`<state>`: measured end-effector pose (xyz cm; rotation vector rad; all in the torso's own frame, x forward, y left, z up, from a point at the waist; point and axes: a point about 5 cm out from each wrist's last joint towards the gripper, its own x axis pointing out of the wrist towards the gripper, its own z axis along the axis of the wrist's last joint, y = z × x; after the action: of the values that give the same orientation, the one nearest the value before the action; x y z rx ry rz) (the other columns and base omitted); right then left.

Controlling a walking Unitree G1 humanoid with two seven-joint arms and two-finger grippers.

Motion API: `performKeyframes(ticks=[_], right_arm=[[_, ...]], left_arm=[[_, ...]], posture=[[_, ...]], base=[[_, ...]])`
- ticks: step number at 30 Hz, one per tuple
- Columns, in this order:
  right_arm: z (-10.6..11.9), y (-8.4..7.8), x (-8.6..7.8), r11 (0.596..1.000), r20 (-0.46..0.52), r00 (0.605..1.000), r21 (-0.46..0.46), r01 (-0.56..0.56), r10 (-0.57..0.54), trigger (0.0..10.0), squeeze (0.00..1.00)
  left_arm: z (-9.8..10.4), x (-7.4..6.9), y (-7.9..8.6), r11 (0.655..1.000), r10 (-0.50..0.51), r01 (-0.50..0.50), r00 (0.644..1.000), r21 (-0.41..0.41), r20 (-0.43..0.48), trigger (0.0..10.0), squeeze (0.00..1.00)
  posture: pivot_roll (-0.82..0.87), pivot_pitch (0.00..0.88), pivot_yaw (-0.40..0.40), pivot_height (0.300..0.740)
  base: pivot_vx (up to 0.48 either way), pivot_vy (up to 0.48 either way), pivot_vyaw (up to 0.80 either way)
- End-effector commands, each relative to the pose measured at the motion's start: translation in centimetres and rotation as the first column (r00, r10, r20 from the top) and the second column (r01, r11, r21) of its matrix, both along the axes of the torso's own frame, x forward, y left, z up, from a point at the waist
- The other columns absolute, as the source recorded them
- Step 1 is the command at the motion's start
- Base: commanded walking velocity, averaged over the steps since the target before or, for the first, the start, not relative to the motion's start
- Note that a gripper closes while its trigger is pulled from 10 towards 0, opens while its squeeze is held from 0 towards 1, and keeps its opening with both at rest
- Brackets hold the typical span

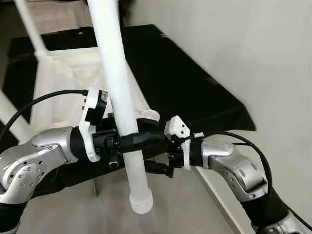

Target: Building children table

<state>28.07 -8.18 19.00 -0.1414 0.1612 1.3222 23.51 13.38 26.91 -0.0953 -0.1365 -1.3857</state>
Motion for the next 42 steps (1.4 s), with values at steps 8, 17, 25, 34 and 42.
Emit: performKeyframes(ticks=[8, 17, 25, 34, 42], right_arm=[[0.3, -2.9, -0.2, 0.995, -0.023, 0.996, -0.045, -0.092, 0.091, 10.0, 0.0], [0.6, -6.0, -0.5, 0.982, -0.047, 0.988, -0.119, -0.149, 0.144, 10.0, 0.0], [0.9, -2.9, -2.2, 0.966, -0.042, 0.966, -0.026, -0.257, 0.256, 10.0, 0.0], [1.2, 0.1, -1.7, 0.976, 0.024, 0.979, 0.078, -0.203, 0.201, 10.0, 0.0], [0.5, 3.3, -0.7, 0.992, 0.053, 0.994, 0.078, -0.095, 0.091, 10.0, 0.0]], left_arm=[[1.2, -0.8, -0.5, 0.995, -0.032, 0.016, 0.985, 0.097, 0.167, 10.0, 0.0], [2.9, -0.7, -0.1, 0.99, -0.013, -0.029, 0.956, 0.137, 0.293, 10.0, 0.0], [2.8, -0.6, -1.0, 0.996, -0.015, -0.014, 0.951, 0.093, 0.31, 10.0, 0.0], [2.8, -0.3, -1.3, 0.998, 0.01, -0.028, 0.948, 0.05, 0.32, 10.0, 0.0], [2.9, -0.1, -1.3, 0.999, 0.016, -0.028, 0.947, 0.032, 0.32, 10.0, 0.0]], posture=[[-0.12, 0.075, -0.068, 0.74], [-0.12, 0.075, -0.064, 0.74], [-0.12, 0.075, -0.059, 0.74], [-0.13, 0.08, -0.066, 0.74], [-0.13, 0.078, -0.061, 0.74]], base=[[0.0, 0.0, 0.0], [0.0, 0.0, 0.0], [0.0, 0.0, 0.0], [0.0, 0.0, 0.0], [0.0, 0.0, 0.0]])
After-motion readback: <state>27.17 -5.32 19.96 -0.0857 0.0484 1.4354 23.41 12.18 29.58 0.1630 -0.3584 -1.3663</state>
